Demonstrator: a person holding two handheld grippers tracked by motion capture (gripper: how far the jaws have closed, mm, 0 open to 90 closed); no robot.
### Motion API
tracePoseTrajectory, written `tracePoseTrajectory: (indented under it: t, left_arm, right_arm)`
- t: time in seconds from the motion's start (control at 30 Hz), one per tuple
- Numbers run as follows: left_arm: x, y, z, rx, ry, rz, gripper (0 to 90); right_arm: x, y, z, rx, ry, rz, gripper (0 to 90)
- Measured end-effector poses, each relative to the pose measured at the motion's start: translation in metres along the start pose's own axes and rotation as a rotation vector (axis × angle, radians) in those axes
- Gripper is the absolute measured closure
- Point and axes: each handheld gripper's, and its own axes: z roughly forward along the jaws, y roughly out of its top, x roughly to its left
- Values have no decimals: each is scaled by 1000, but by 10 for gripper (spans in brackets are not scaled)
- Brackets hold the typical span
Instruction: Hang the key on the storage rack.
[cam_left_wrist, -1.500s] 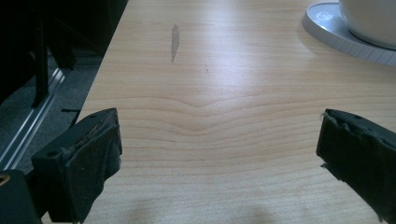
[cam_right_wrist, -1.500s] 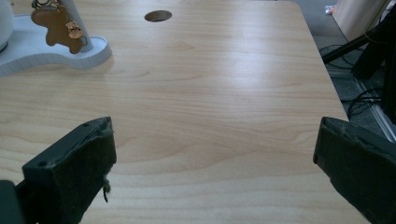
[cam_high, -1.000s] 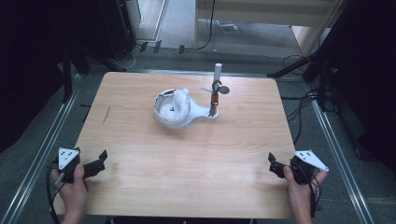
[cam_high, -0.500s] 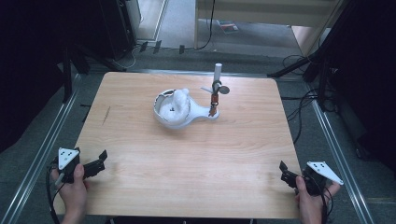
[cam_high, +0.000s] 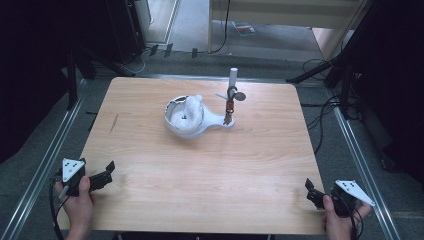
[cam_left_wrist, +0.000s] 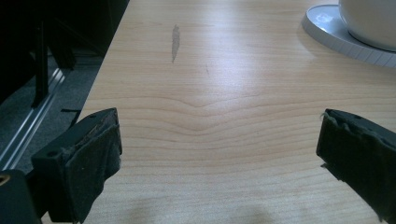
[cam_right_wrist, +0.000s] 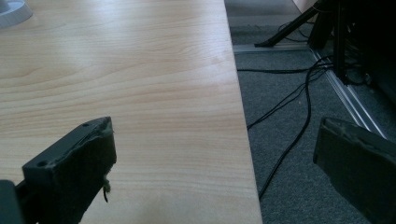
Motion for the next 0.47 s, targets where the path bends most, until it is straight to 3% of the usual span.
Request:
tracePoseTrajectory:
  t: [0.47]
  left_arm:
    - [0, 0, 0, 0, 1, -2, 7]
  right_arm:
    - [-5, -4, -5, -13, -4, 22, 0]
